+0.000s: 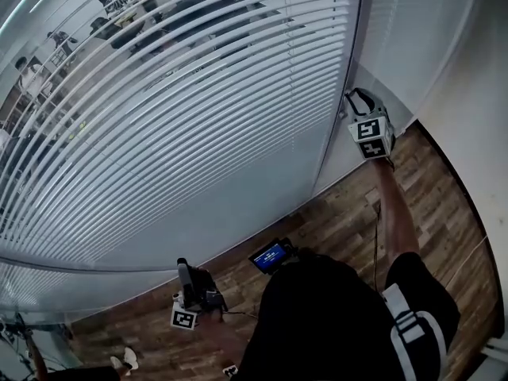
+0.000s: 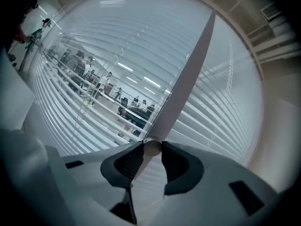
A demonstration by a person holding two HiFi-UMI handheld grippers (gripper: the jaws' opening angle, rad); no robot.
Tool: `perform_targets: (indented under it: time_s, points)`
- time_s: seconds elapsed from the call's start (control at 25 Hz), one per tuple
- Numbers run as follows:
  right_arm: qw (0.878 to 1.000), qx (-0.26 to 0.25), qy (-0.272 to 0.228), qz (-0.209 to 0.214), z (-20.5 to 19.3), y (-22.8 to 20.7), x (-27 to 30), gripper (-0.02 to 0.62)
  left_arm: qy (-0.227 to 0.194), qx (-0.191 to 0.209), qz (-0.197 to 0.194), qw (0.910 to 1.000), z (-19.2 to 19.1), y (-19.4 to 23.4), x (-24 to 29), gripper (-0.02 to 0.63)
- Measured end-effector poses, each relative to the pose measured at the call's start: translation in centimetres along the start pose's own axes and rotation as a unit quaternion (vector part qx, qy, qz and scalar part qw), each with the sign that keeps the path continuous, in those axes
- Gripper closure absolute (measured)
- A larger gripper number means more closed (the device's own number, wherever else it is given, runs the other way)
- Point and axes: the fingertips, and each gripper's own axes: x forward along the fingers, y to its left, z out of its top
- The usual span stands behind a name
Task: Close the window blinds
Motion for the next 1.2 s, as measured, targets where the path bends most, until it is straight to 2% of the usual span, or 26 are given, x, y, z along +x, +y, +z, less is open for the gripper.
perform_targets:
  time_s: [0.12,0.2,0.32,0.44,0.56,0.64,0.68,0.72,0.76,0.8,0.88,0.96,1.0,1.08,1.2]
  points:
    - [0.997,0.077,0.012,0.025,-0.1,-0.4,0.4,0.468,0.003,0.001,0.001,1.0000,-0.2,-0.4,0.6,0.499]
    - [0.985,0.165,0.014,0.052,-0.1,-1.1,0.9,0.468,0.003,0.000,0.003,1.0000,-0.3,-0.8,1.2,0.499]
    - [0.958,0.274,0.018,0.085,-0.4,-1.6,1.2,0.468,0.006,-0.002,0.006,1.0000,-0.6,-0.8,1.3,0.499]
    - [0.932,0.347,0.018,0.106,-0.6,-1.6,1.1,0.468,0.007,-0.007,0.010,0.9999,-0.9,-0.8,0.9,0.499]
    - [0.898,0.422,0.011,0.128,-0.3,-2.2,1.1,0.468,0.006,-0.010,0.013,0.9998,-1.1,-0.9,1.1,0.499]
    - [0.874,0.464,0.004,0.146,-0.2,-2.3,1.3,0.468,0.005,-0.012,0.014,0.9998,-1.2,-0.8,1.2,0.499]
    - [0.866,0.476,-0.001,0.154,-0.1,-2.3,1.3,0.468,0.006,-0.014,0.014,0.9998,-1.3,-0.8,1.2,0.499]
    - [0.864,0.477,-0.006,0.161,-0.1,-2.2,1.3,0.468,0.007,-0.014,0.014,0.9998,-1.4,-0.8,1.2,0.499]
    - [0.870,0.465,-0.012,0.164,0.0,-2.1,1.2,0.467,0.008,-0.013,0.014,0.9998,-1.5,-0.8,1.2,0.499]
    - [0.884,0.439,-0.016,0.162,0.1,-2.0,1.1,0.465,0.009,-0.013,0.014,0.9998,-1.6,-0.9,1.2,0.499]
    - [0.927,0.349,-0.022,0.139,0.1,-1.9,0.6,0.463,0.011,-0.012,0.013,0.9998,-1.7,-1.1,1.3,0.499]
    - [0.971,0.219,-0.022,0.093,0.3,-2.0,0.2,0.463,0.011,-0.011,0.012,0.9998,-1.7,-1.1,1.4,0.499]
    - [0.985,0.156,-0.021,0.071,0.4,-1.9,0.0,0.463,0.011,-0.010,0.013,0.9998,-1.7,-1.2,1.4,0.499]
    - [0.996,0.072,-0.017,0.047,0.9,-1.6,0.0,0.463,0.010,-0.010,0.014,0.9998,-1.7,-1.3,1.4,0.499]
    - [0.999,0.020,-0.008,0.040,1.2,-1.1,0.3,0.463,0.010,-0.009,0.015,0.9998,-1.7,-1.5,1.4,0.499]
